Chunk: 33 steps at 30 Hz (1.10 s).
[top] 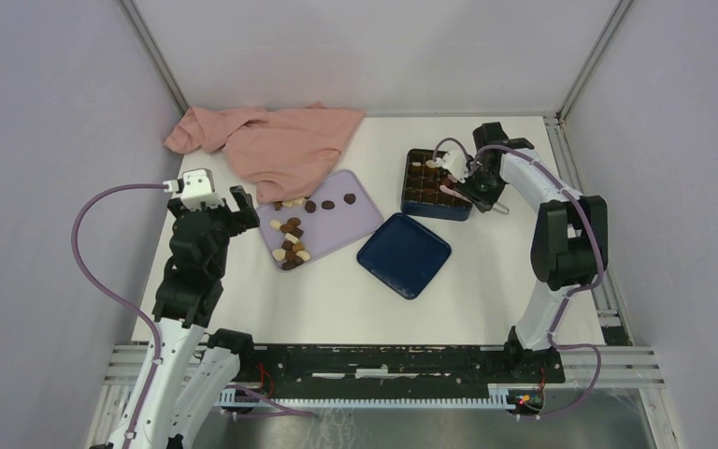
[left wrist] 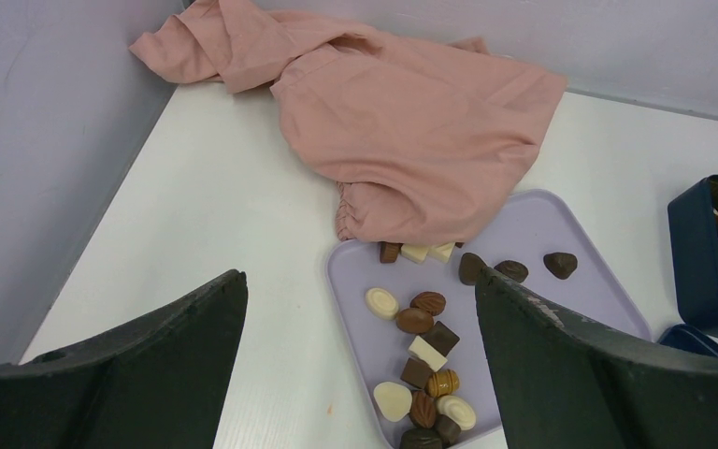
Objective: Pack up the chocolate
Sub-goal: Place the fake chocolate in the packing box.
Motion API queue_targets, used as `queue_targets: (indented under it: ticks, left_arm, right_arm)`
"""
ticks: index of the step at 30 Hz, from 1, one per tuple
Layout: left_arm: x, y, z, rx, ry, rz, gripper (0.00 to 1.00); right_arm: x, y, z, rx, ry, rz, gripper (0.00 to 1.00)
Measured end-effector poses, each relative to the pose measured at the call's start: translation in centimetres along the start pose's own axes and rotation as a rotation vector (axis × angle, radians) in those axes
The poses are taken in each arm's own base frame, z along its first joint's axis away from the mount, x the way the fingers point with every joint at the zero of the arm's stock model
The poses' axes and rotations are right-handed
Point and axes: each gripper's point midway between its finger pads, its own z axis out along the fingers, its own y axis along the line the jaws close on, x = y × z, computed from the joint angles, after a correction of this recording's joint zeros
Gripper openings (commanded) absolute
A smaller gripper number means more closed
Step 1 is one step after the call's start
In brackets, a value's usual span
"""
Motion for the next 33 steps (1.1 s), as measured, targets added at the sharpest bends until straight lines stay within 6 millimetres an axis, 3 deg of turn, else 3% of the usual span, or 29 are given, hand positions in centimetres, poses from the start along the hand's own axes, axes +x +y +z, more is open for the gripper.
queue_targets:
  ticks: [16, 24, 28, 33]
  left_arm:
    - [0.0, 0.0, 0.0, 0.0, 0.0, 0.0, 0.96]
    - [0.0, 0.0, 0.0, 0.0, 0.0, 0.0, 0.96]
    - [0.0, 0.0, 0.0, 0.0, 0.0, 0.0, 0.96]
    - [0.0, 0.0, 0.0, -0.001, -0.002, -0.001, 0.96]
  right_arm:
    - [0.3, -0.8, 0.4, 0.008, 0.021, 0.01, 0.47]
    - [-0.1, -1.2, -0.1, 0.018, 0.01, 0.009, 0.43]
    - [-0.9, -1.5, -0.8, 0.018, -0.015, 0.008, 0.41]
    - [-3.3, -0.8, -2.5, 0.029, -0.081, -0.035, 0.41]
